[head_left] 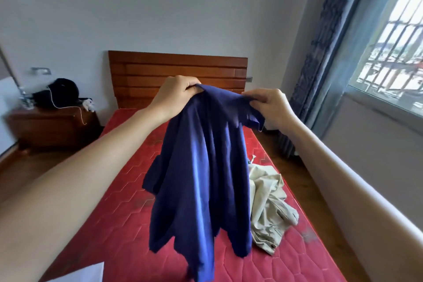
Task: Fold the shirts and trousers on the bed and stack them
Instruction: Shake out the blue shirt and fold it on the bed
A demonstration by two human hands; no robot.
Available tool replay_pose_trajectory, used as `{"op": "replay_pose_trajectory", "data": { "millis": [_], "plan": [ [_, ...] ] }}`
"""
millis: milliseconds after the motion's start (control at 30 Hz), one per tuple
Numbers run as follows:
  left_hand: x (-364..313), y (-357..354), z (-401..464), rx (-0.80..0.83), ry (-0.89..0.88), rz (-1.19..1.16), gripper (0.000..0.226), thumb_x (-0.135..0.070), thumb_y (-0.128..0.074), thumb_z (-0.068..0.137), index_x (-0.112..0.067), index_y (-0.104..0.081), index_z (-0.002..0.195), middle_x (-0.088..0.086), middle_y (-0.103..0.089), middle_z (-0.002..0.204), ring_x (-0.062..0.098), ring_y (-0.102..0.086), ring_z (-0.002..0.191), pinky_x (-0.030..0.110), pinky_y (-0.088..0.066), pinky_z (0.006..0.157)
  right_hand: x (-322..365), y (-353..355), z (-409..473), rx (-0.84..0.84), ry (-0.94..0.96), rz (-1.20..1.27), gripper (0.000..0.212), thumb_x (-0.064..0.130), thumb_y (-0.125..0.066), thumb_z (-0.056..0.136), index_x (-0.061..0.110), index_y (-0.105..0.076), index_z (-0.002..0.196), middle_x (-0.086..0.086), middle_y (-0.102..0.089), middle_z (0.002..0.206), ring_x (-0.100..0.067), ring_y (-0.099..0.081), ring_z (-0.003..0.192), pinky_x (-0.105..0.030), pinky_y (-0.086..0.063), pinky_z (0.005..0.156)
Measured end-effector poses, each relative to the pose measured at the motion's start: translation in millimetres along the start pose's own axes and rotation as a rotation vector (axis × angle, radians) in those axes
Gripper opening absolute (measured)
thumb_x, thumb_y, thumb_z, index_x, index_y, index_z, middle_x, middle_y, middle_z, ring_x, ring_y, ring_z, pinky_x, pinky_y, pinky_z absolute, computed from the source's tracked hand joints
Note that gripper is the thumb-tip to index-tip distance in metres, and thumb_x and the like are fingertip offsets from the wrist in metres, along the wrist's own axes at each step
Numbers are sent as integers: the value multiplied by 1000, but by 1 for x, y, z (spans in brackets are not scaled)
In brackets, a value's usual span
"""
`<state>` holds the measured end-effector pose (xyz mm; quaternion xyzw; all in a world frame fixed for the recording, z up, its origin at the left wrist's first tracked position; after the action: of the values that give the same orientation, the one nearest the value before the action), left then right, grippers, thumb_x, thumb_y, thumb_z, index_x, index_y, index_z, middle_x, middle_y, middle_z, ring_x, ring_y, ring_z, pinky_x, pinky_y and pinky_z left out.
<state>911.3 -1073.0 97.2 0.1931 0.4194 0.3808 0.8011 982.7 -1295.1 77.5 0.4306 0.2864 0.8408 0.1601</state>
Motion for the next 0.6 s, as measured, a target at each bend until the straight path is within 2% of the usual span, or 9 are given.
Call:
{"op": "replay_pose_trajectory", "data": {
  "millis": [100, 167, 233, 300, 333, 400, 433, 500, 600],
  "plan": [
    [-17, 6, 13, 3, -38, 75, 20, -14, -56, 95, -7, -72, 88, 5, -72, 87, 20, -65, 85, 36, -45, 79, 31, -11, -2, 125, 16, 277, 43, 5, -66, 84, 20, -61, 124, 3, -63, 126, -9, -54, 122, -37, -38, 110],
    [-17, 9, 23, -33, 32, 112, 24, -13, -55, 94, 3, -69, 83, 17, -70, 84, 24, -62, 78, 38, -42, 75, 54, -15, -3, 35, 71, 247, 49, 26, -75, 80, 23, -59, 127, 6, -59, 129, -8, -51, 123, -34, -38, 109],
    [-11, 17, 29, -112, 151, 81, 21, -8, -54, 91, 7, -68, 86, 23, -69, 90, 26, -59, 79, 36, -41, 73, 73, -21, -13, -86, 118, 160, 55, 40, -78, 75, 23, -58, 124, 9, -57, 123, -10, -55, 114, -33, -45, 99],
    [-9, 27, 31, -210, 235, 6, 20, -6, -54, 92, 0, -68, 106, 12, -68, 109, 20, -60, 91, 22, -40, 72, 82, -37, -25, -128, 120, 67, 57, 51, -75, 73, 22, -59, 119, 11, -55, 117, -9, -55, 107, -31, -49, 90],
    [-9, 31, 32, -230, 256, -33, 24, -6, -54, 92, -5, -65, 114, 7, -65, 116, 16, -59, 91, 16, -39, 70, 83, -48, -30, -117, 99, 36, 58, 56, -73, 73, 22, -59, 119, 12, -55, 117, -8, -55, 106, -31, -49, 88],
    [-15, 36, 34, -241, 243, -103, 25, -5, -52, 93, -11, -65, 113, 3, -64, 114, 10, -59, 77, 18, -47, 63, 80, -69, -37, -70, 25, -9, 62, 62, -69, 74, 24, -58, 120, 14, -54, 117, -6, -54, 104, -31, -48, 85],
    [-19, 38, 35, -243, 226, -124, 22, -5, -52, 93, -11, -68, 108, 3, -66, 109, 9, -59, 73, 22, -52, 61, 76, -78, -38, -52, -9, -39, 58, 61, -68, 76, 24, -58, 119, 14, -55, 115, -6, -55, 100, -31, -48, 83],
    [-26, 45, 34, -236, 176, -113, 19, -7, -54, 94, -9, -72, 100, 1, -69, 100, 10, -62, 80, 29, -58, 72, 71, -87, -36, -67, -40, -109, 34, 48, -66, 84, 21, -63, 105, 10, -63, 101, -13, -61, 92, -33, -49, 76],
    [-21, 52, 31, -130, 132, -157, 18, -6, -58, 94, -6, -72, 105, 5, -72, 103, 8, -66, 92, 24, -56, 84, 59, -79, -26, -148, -107, -30, 15, 34, -59, 91, 20, -66, 89, 3, -68, 82, -26, -62, 83, -35, -48, 71]
  ]
}}
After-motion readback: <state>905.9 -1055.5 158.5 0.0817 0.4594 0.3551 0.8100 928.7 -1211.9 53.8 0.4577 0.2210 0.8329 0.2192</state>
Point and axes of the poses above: each hand's wrist, its own z-axis towards the middle knuckle, its own y-axis out of the back of the hand, x = y × z, the point moved 7 cm from there along z, towards the middle knuckle
